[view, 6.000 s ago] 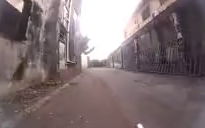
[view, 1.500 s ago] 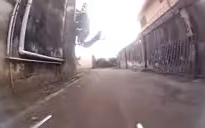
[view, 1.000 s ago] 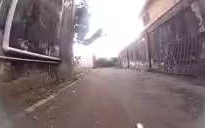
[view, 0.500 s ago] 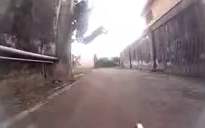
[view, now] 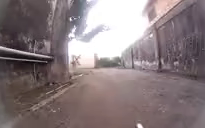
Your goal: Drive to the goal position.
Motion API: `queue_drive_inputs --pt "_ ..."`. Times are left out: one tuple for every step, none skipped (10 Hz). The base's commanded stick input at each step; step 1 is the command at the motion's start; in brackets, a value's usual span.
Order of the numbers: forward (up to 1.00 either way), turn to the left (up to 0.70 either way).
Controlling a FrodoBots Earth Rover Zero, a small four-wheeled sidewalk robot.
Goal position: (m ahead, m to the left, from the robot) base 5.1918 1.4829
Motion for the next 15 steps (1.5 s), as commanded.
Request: queue_drive_inputs --pt "1.00 0.01" --pt "1.00 0.01" --pt "1.00 0.01" --pt "1.00 0.01" --pt "1.00 0.01" --pt "1.00 0.01" --pt "1.00 -0.23" --pt "1.00 -0.39" --pt "1.00 -0.39" --pt "1.00 -0.26" --pt "1.00 -0.03" --pt "1.00 0.01" --pt "1.00 0.01" --pt "1.00 0.01" --pt "1.00 0.01"
